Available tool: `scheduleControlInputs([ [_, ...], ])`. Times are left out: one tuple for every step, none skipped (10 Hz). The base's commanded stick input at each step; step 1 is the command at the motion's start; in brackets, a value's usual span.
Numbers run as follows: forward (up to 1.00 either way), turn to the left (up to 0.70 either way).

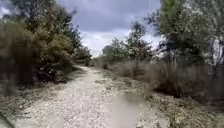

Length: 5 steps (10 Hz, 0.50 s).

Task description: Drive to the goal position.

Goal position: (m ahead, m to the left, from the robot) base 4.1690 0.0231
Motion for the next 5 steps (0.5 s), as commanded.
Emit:
scheduleControlInputs([
  [0.50,0.01],
  [0.50,0.01],
  [0.50,0.01],
  [0.50,0.01],
  [0.50,0.01],
])
